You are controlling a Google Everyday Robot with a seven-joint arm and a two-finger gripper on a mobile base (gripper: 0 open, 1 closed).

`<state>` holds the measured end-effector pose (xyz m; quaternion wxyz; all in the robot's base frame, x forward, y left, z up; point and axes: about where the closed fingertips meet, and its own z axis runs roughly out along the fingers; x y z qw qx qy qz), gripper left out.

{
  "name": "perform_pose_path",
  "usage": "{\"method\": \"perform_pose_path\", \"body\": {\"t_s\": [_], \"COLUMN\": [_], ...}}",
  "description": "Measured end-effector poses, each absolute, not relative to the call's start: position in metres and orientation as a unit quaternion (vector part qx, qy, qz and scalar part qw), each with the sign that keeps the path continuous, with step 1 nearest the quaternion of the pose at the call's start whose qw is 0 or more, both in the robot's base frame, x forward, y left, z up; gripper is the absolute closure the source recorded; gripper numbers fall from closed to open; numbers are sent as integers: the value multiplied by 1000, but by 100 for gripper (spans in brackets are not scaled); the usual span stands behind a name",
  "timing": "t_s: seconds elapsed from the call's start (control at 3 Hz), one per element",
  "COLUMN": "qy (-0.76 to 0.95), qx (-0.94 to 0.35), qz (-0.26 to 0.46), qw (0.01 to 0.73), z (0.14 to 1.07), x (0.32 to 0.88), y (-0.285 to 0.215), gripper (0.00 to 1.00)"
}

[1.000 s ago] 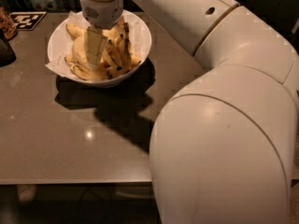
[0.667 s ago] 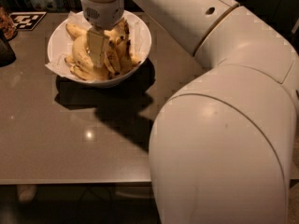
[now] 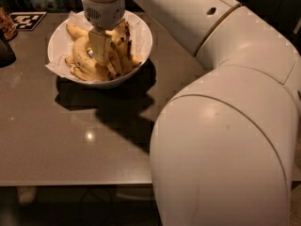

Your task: Pick banana from white bowl

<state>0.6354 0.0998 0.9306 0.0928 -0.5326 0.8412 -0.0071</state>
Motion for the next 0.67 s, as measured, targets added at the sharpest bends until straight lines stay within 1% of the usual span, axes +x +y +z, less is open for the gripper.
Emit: {"method": "perform_pose_path", "body": {"t_s": [0.33,0.67], "qy": [841,841], "qx": [-533,-533], "qz": [-7,-7], "qw": [93,93], "z": [930,938], "x": [635,635], "y": [100,100], "gripper": [96,100]}}
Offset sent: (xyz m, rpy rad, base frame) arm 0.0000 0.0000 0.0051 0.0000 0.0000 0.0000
